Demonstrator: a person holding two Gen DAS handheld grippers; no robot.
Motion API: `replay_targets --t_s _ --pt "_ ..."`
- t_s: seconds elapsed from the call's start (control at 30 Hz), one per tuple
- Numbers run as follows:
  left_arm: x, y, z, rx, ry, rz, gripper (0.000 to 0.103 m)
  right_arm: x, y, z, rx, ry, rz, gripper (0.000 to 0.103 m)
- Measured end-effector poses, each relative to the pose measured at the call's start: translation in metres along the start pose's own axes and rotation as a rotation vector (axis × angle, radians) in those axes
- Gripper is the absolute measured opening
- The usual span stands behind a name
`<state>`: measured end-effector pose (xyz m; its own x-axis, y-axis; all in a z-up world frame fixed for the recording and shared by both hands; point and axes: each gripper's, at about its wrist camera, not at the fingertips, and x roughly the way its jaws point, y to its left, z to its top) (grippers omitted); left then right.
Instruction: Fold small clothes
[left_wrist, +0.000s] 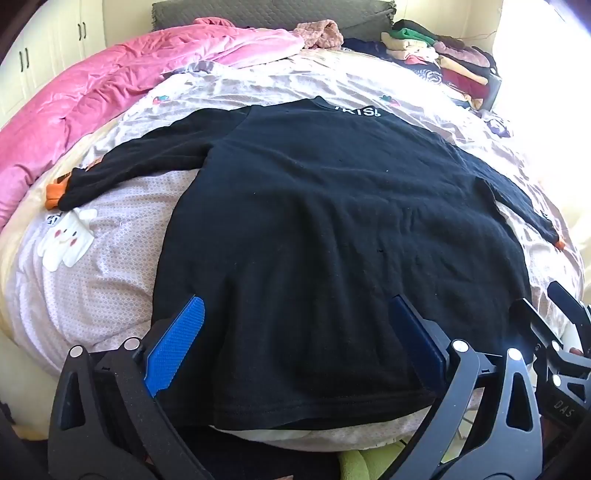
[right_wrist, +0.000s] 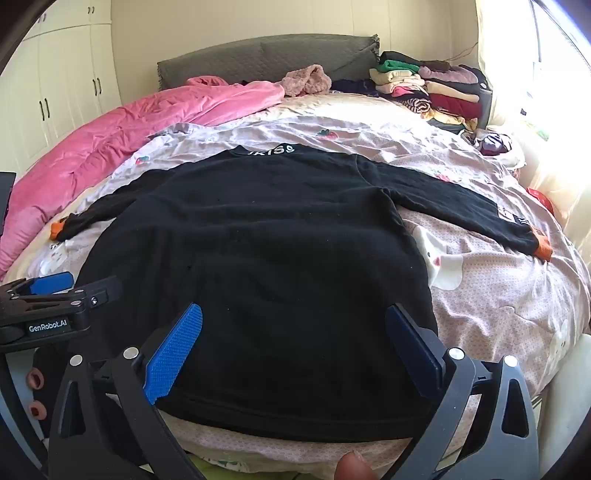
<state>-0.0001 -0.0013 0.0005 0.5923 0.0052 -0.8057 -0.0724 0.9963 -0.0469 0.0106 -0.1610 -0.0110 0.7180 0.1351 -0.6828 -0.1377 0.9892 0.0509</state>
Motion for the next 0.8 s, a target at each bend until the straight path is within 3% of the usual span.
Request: replay_targets --t_s 0.8 --pt "-0.008 0.004 -0.002 -0.007 -0.016 -0.033 0.094 -0.001 0.008 0.003 -0.02 -0.006 0.006 0.099"
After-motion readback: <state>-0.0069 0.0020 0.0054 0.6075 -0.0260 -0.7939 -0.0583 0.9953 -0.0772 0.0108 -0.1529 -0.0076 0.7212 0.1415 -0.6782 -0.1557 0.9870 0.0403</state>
